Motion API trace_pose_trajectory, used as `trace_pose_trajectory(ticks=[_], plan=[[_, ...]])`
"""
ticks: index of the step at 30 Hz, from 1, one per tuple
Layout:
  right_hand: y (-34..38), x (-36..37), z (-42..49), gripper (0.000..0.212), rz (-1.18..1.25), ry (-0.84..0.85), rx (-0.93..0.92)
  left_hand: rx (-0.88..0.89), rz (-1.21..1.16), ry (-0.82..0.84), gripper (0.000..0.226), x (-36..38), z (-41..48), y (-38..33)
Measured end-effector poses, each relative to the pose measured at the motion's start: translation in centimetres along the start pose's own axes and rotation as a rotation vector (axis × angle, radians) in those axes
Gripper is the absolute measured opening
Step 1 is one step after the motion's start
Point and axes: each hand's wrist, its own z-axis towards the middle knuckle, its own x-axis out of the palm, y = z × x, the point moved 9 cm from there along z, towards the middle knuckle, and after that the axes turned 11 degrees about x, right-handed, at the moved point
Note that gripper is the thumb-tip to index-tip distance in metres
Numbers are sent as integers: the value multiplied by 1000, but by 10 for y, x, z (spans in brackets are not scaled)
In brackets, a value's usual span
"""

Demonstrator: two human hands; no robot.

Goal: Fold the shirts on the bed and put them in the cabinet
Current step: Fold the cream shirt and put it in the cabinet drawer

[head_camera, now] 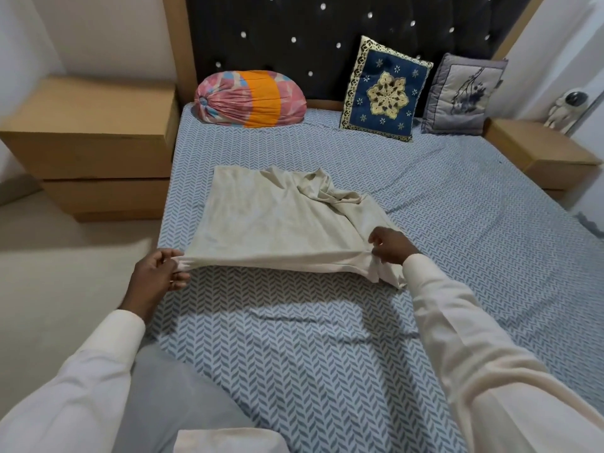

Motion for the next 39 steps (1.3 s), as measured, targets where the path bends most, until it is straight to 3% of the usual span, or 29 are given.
trace_pose_trajectory(ticks=[2,4,6,7,12,16,20,21,23,25,26,27,29,32,35,37,39], plan=[[-8,-10,-4,20,27,-206,-4,-27,49,2,22,-5,-4,13],[-18,21,-8,15,122,-78,34,-36,64,-20,22,-10,-8,22],[-20,66,-18,16,52,123,14,-45,67,-51,24,-14,-11,29],[-18,81,-22,19,14,132,-26,-50,66,-62,24,-15,-12,30],[3,116,-38,23,-11,-134,-228,-4,71,-55,16,-13,-15,30],[10,126,-40,20,-179,-258,-242,33,170,-59,20,-24,-10,39],[6,89,-45,12,-149,-409,-184,-30,284,-3,27,-29,-10,44],[2,85,-40,13,-154,-345,-152,-60,337,97,23,-21,-12,42],[-8,98,-34,9,-163,20,-80,-147,534,424,8,1,-23,46],[-23,120,-41,8,-149,395,27,-207,952,777,21,18,-42,50],[-31,126,-46,9,-140,507,85,-211,1197,880,30,22,-49,52],[-39,130,-51,11,-135,568,137,-191,1360,913,37,27,-52,53],[-58,135,-48,12,-136,578,246,-193,1466,904,46,41,-55,51],[-72,148,-50,12,-137,695,374,-304,1392,828,47,59,-55,33],[-51,122,-40,41,-397,727,353,-532,1176,778,46,52,-33,14],[-16,78,-11,36,-378,536,299,-746,640,613,38,54,-9,8],[28,7,27,33,-27,225,276,-611,64,366,27,72,48,-40]])
